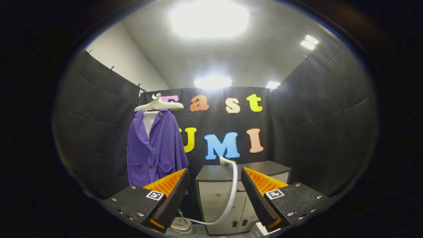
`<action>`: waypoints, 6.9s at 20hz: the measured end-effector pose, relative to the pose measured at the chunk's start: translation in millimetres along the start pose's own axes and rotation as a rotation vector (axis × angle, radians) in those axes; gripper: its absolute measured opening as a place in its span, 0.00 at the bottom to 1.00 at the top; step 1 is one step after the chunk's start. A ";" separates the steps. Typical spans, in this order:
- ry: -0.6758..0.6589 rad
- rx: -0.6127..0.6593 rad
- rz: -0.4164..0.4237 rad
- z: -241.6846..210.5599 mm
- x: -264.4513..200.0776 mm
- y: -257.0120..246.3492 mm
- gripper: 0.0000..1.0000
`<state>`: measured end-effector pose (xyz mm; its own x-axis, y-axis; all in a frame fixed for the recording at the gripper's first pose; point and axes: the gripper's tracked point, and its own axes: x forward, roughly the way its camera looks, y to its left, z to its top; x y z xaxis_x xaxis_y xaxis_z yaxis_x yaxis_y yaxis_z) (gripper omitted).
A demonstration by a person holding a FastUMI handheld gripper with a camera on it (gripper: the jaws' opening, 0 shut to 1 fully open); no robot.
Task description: Iron the clothes twice with a garment steamer, once on the left side and once on the right side.
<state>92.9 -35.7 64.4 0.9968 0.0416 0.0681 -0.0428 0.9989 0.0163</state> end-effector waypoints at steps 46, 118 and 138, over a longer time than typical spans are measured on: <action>0.473 0.283 0.257 -132.6 506.8 -82.5 0.95; -0.086 0.130 0.191 5.8 117.9 99.3 0.33; -0.017 -0.088 0.274 10.5 251.4 251.4 0.33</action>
<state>332.0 225.7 96.1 0.9474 0.3112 0.0751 -0.3041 0.9482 -0.0918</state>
